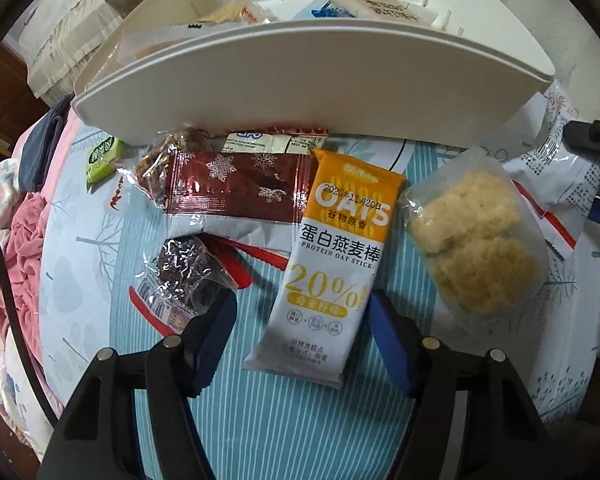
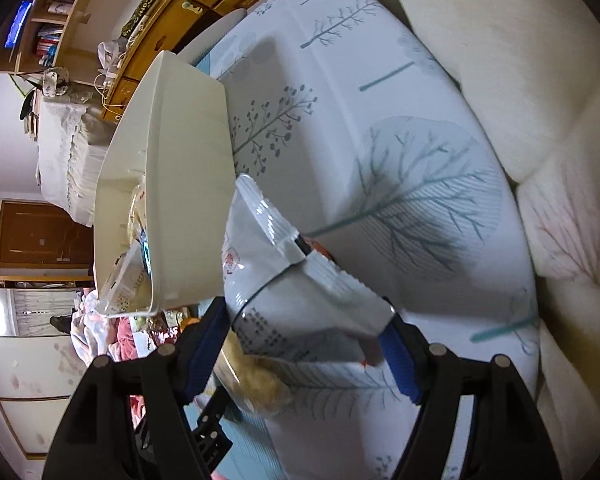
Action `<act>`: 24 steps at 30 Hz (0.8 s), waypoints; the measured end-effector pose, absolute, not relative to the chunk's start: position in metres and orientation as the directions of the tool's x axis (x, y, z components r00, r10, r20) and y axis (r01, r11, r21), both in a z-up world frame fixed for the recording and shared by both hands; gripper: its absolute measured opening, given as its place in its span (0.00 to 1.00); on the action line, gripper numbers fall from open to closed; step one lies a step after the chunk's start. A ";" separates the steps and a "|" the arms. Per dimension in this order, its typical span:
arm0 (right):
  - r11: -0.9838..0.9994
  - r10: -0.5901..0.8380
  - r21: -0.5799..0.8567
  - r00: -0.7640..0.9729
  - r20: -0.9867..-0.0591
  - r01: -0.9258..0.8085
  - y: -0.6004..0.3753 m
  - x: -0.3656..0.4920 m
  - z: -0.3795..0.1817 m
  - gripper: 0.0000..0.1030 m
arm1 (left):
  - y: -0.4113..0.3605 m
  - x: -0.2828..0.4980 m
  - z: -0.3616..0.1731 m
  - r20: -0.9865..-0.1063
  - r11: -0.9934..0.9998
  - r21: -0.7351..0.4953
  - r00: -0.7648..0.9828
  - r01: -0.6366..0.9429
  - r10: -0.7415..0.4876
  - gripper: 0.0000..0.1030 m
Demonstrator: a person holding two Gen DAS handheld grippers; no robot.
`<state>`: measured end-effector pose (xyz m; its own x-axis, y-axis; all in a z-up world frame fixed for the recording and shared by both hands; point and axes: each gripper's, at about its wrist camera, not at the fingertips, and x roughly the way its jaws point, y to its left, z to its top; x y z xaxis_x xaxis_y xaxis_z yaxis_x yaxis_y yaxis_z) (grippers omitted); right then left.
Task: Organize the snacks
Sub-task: 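Grasp the white red-striped packet with the right tool while the left tool grasps the OATS stick, then carry the packet and OATS stick into the white tray and open both tools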
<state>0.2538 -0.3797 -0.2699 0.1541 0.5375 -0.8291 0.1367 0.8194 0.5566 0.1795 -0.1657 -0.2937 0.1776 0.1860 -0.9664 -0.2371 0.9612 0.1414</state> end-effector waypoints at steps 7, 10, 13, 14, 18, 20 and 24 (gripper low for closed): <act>0.800 0.572 0.591 0.161 -0.804 0.106 -0.374 0.262 -0.276 0.57 | -0.166 0.181 -0.292 -0.967 0.967 0.111 0.200 -0.228 0.158 0.48; 0.799 0.576 0.593 0.161 -0.802 0.095 -0.374 0.261 -0.274 0.55 | -0.168 0.180 -0.291 -0.967 0.969 0.107 0.203 -0.222 0.154 0.46; 0.796 0.578 0.596 0.160 -0.800 0.103 -0.376 0.259 -0.274 0.54 | -0.167 0.179 -0.291 -0.969 0.971 0.099 0.201 -0.218 0.144 0.44; 0.799 0.574 0.592 0.159 -0.803 0.104 -0.376 0.258 -0.274 0.54 | -0.166 0.179 -0.291 -0.970 0.972 0.093 0.201 -0.215 0.137 0.44; 0.818 0.552 0.567 0.145 -0.821 0.101 -0.375 0.252 -0.270 0.52 | -0.160 0.177 -0.291 -0.974 0.976 0.071 0.197 -0.208 0.113 0.43; 0.824 0.542 0.556 0.136 -0.829 0.105 -0.375 0.250 -0.269 0.52 | -0.160 0.172 -0.287 -0.974 0.977 0.057 0.203 -0.208 0.100 0.43; 0.850 0.493 0.510 0.144 -0.858 0.130 -0.375 0.240 -0.262 0.51 | -0.154 0.164 -0.277 -0.973 0.981 0.019 0.223 -0.194 0.063 0.42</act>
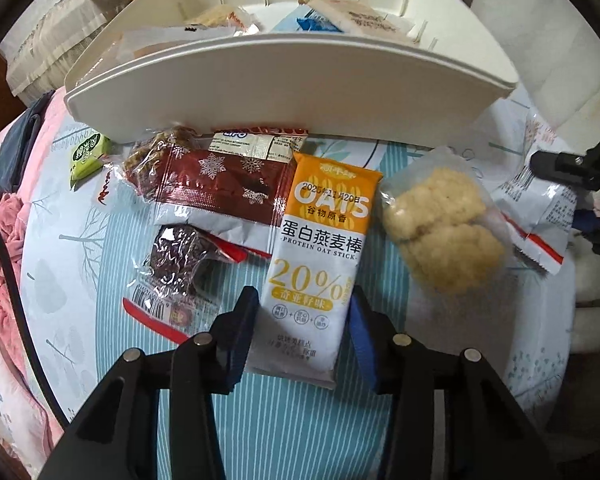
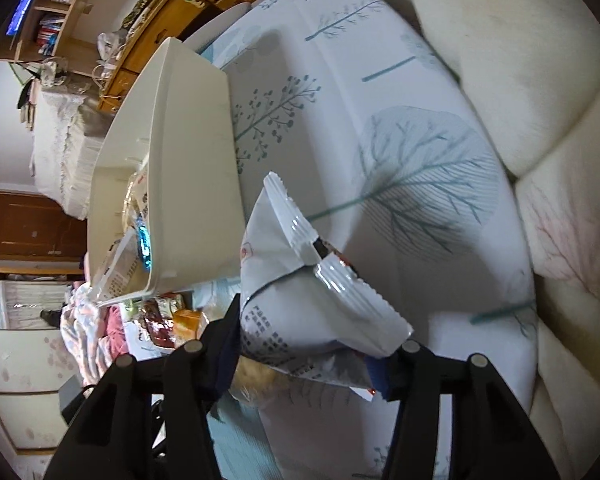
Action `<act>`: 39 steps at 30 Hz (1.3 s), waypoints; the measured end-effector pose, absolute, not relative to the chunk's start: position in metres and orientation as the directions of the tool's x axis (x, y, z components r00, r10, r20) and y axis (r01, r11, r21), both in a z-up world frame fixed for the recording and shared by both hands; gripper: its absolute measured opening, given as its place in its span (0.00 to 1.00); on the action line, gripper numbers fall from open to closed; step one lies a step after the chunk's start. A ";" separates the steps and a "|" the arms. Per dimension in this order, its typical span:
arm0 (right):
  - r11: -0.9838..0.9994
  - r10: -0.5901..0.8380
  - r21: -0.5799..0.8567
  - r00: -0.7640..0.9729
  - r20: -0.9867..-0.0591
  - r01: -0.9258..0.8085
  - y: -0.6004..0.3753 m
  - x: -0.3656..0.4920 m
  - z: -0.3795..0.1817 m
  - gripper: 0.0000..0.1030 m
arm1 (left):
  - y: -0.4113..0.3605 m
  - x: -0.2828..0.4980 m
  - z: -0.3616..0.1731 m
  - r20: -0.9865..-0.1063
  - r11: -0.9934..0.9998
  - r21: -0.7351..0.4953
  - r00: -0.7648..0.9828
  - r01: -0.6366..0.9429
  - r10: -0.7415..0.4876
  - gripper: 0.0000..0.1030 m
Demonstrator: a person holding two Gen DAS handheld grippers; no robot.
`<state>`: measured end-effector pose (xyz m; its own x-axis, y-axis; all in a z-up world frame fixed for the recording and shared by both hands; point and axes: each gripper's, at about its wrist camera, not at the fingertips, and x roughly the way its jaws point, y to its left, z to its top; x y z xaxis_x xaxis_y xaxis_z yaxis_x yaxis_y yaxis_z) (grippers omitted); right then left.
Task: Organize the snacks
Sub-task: 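Carry the packet and OATS stick into the white tray and open both tools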
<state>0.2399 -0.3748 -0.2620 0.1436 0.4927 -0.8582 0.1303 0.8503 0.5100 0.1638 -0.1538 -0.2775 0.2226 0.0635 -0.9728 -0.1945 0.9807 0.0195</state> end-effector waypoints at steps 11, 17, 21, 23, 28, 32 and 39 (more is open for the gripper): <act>0.871 0.423 0.453 0.179 -0.888 0.192 -0.374 0.212 -0.235 0.50 | -0.118 0.144 -0.224 -0.954 0.991 -0.052 0.300 -0.123 -0.013 0.41; 0.850 0.432 0.479 0.231 -0.872 0.217 -0.370 0.199 -0.208 0.50 | -0.095 0.146 -0.172 -0.931 0.993 -0.105 0.354 -0.047 -0.082 0.41; 0.847 0.430 0.492 0.284 -0.857 0.203 -0.359 0.193 -0.184 0.50 | -0.087 0.152 -0.145 -0.924 0.994 -0.103 0.367 0.017 -0.102 0.41; 0.845 0.431 0.498 0.305 -0.849 0.193 -0.351 0.192 -0.172 0.50 | -0.082 0.158 -0.130 -0.919 0.992 -0.118 0.374 0.037 -0.123 0.41; 0.849 0.429 0.506 0.365 -0.826 0.148 -0.330 0.192 -0.146 0.50 | -0.064 0.173 -0.102 -0.906 0.991 -0.108 0.401 0.081 -0.132 0.41; 0.864 0.411 0.491 0.409 -0.814 0.108 -0.310 0.196 -0.130 0.50 | -0.047 0.191 -0.086 -0.891 0.989 -0.107 0.432 0.098 -0.139 0.41; 0.874 0.414 0.483 0.440 -0.797 0.054 -0.277 0.205 -0.115 0.51 | -0.021 0.224 -0.073 -0.863 0.992 -0.093 0.489 0.090 -0.125 0.41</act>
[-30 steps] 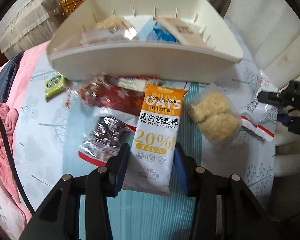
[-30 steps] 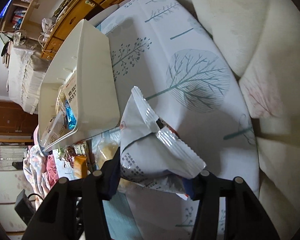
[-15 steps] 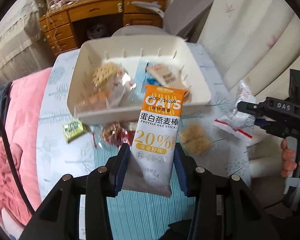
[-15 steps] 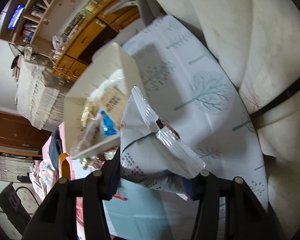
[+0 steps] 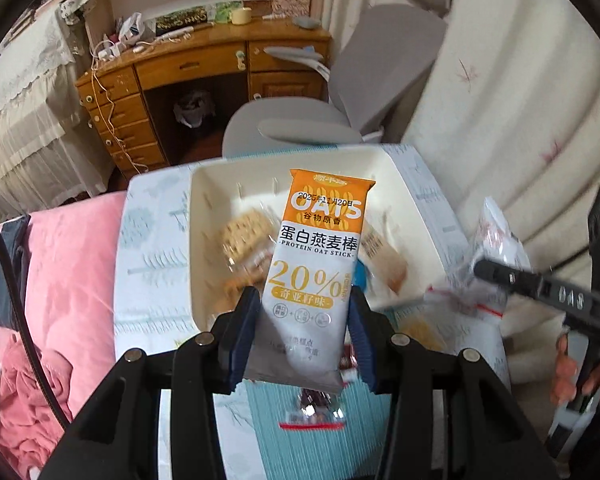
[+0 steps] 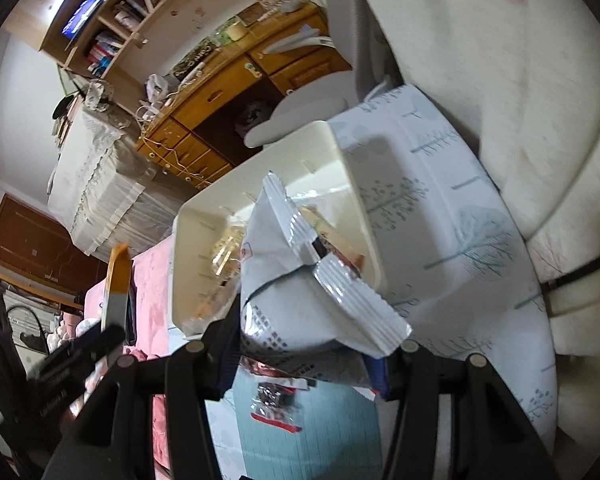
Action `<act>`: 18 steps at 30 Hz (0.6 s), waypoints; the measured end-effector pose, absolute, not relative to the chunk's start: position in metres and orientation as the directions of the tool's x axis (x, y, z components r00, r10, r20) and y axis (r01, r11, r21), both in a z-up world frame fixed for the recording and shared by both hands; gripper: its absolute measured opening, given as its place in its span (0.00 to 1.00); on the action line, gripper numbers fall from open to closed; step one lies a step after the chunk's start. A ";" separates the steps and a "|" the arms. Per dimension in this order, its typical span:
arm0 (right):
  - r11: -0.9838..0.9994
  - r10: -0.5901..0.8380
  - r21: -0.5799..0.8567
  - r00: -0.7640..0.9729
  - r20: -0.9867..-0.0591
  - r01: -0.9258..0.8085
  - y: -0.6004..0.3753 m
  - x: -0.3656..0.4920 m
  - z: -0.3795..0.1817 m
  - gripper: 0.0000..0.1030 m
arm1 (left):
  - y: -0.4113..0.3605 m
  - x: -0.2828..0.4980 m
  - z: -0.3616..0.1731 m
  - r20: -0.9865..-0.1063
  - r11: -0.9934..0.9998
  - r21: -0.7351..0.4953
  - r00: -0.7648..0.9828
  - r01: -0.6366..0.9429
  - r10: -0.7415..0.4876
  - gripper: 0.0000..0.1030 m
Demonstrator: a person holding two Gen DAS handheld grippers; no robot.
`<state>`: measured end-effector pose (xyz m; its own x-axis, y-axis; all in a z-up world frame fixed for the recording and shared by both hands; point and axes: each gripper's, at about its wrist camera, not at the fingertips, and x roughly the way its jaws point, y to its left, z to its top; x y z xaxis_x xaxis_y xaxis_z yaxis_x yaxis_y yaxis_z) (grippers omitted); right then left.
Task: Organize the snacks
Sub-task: 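Carry the packet and OATS stick into the white tray and open both tools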
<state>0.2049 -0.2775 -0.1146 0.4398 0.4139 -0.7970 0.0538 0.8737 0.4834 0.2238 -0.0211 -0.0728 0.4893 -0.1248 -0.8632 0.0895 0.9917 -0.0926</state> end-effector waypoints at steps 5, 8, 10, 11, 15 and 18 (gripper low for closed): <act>0.869 0.428 0.493 0.443 -0.788 0.036 -0.258 0.214 -0.114 0.51 | -0.001 0.251 -0.072 -0.849 0.992 -0.118 0.514 0.049 -0.126 0.41; 0.870 0.431 0.492 0.438 -0.789 0.030 -0.248 0.220 -0.116 0.51 | 0.012 0.266 -0.081 -0.835 0.984 -0.173 0.526 0.031 -0.163 0.41; 0.871 0.431 0.491 0.432 -0.792 0.030 -0.242 0.225 -0.118 0.51 | 0.022 0.275 -0.091 -0.833 0.977 -0.215 0.521 0.006 -0.187 0.41; 0.871 0.432 0.490 0.429 -0.793 0.030 -0.239 0.227 -0.119 0.51 | 0.026 0.278 -0.097 -0.833 0.973 -0.232 0.517 -0.005 -0.196 0.41; 0.873 0.432 0.487 0.416 -0.801 0.032 -0.229 0.234 -0.124 0.51 | 0.038 0.289 -0.116 -0.842 0.961 -0.273 0.491 -0.033 -0.222 0.42; 0.873 0.436 0.488 0.405 -0.804 0.028 -0.224 0.238 -0.128 0.53 | 0.041 0.292 -0.124 -0.849 0.959 -0.279 0.479 -0.044 -0.225 0.43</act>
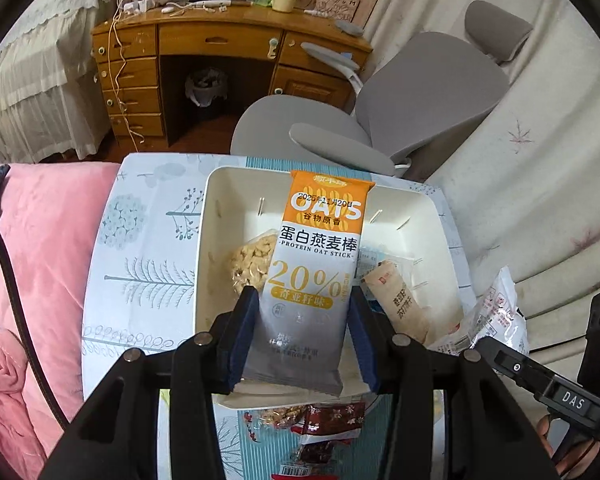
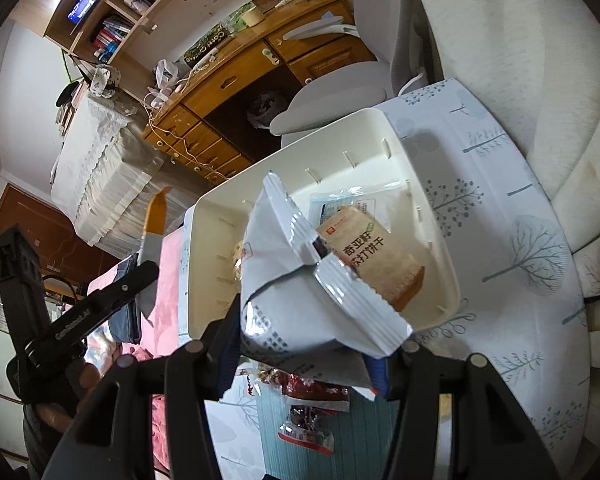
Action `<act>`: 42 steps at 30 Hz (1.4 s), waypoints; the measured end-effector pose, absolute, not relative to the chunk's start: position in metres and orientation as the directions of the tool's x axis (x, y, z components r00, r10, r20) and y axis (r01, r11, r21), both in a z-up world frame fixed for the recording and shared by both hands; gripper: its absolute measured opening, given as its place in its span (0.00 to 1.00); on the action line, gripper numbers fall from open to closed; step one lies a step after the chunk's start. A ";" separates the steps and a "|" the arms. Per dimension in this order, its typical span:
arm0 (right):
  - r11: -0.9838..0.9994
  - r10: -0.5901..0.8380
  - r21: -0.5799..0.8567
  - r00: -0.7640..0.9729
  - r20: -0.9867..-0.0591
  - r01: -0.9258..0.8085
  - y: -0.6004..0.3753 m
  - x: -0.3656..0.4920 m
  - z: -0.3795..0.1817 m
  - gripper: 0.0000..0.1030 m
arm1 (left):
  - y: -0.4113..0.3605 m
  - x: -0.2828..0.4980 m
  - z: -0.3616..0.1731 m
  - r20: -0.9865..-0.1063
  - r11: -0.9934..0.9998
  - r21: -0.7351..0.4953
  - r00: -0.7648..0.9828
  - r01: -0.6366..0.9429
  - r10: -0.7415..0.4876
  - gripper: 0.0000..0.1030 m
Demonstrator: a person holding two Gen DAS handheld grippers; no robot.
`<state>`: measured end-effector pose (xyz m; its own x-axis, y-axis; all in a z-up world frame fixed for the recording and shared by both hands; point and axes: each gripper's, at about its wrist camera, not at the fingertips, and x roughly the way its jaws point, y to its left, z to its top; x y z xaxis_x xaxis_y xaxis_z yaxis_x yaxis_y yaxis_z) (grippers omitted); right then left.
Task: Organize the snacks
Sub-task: 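Carry the packet and OATS stick into the white tray and open both tools, then move the right tool to the puffed-rice bag while the left tool approaches the chocolate bag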
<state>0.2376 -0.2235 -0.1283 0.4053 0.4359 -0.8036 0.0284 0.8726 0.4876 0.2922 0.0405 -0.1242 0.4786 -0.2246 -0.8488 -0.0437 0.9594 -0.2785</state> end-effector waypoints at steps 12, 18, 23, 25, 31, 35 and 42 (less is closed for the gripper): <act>0.878 0.441 0.478 0.356 -0.824 0.019 -0.216 0.239 -0.135 0.71 | 0.049 0.286 -0.140 -0.900 0.945 -0.299 0.369 -0.133 -0.233 0.70; 0.879 0.445 0.477 0.347 -0.826 0.007 -0.220 0.231 -0.131 0.71 | 0.045 0.269 -0.135 -0.900 0.940 -0.305 0.370 -0.155 -0.231 0.72; 0.881 0.452 0.473 0.339 -0.825 -0.024 -0.229 0.220 -0.126 0.71 | 0.034 0.248 -0.130 -0.901 0.937 -0.303 0.372 -0.173 -0.223 0.72; 0.880 0.456 0.473 0.335 -0.824 -0.036 -0.234 0.214 -0.125 0.71 | 0.028 0.236 -0.128 -0.903 0.936 -0.300 0.373 -0.185 -0.216 0.72; 0.882 0.464 0.464 0.321 -0.826 -0.079 -0.249 0.197 -0.121 0.71 | 0.011 0.206 -0.128 -0.907 0.928 -0.298 0.371 -0.226 -0.201 0.72; 0.877 0.479 0.469 0.293 -0.828 -0.107 -0.256 0.184 -0.121 0.71 | 0.001 0.184 -0.133 -0.914 0.920 -0.293 0.357 -0.259 -0.191 0.72; 0.871 0.491 0.464 0.253 -0.833 -0.162 -0.261 0.166 -0.126 0.71 | -0.019 0.146 -0.149 -0.927 0.909 -0.288 0.325 -0.302 -0.186 0.72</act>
